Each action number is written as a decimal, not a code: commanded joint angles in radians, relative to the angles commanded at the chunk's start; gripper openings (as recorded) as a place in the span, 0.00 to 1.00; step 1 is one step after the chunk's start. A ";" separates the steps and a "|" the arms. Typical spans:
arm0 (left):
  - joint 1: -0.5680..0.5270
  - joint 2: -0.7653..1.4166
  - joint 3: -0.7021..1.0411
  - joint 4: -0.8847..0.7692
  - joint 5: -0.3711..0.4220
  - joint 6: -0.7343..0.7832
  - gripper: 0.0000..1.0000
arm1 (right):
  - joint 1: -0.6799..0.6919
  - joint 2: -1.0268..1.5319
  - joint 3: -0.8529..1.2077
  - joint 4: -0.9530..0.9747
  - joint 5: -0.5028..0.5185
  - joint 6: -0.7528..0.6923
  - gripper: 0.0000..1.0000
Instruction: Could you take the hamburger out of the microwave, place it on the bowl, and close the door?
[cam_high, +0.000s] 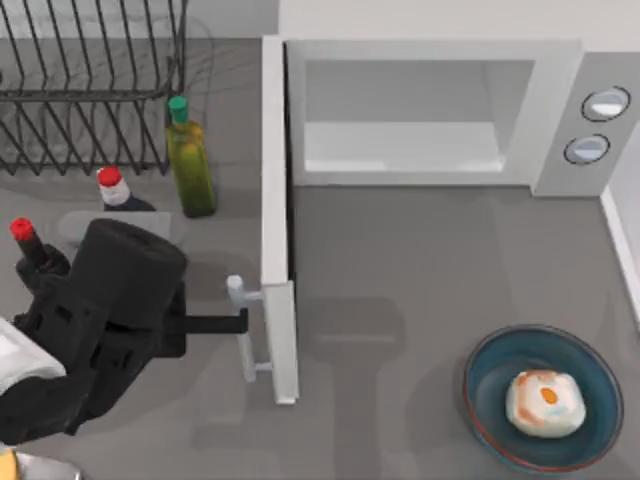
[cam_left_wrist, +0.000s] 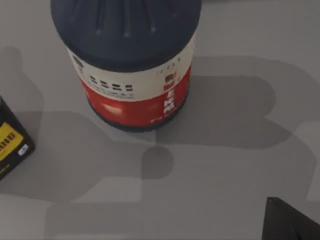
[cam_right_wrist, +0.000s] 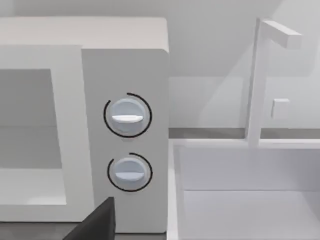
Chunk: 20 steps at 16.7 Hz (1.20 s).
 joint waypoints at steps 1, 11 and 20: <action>-0.034 0.035 0.031 -0.009 -0.022 -0.032 0.00 | 0.000 0.000 0.000 0.000 0.000 0.000 1.00; -0.278 0.275 0.228 -0.068 -0.167 -0.238 0.00 | 0.000 0.000 0.000 0.000 0.000 0.000 1.00; -0.407 0.498 0.503 -0.186 -0.230 -0.371 0.00 | 0.000 0.000 0.000 0.000 0.000 0.000 1.00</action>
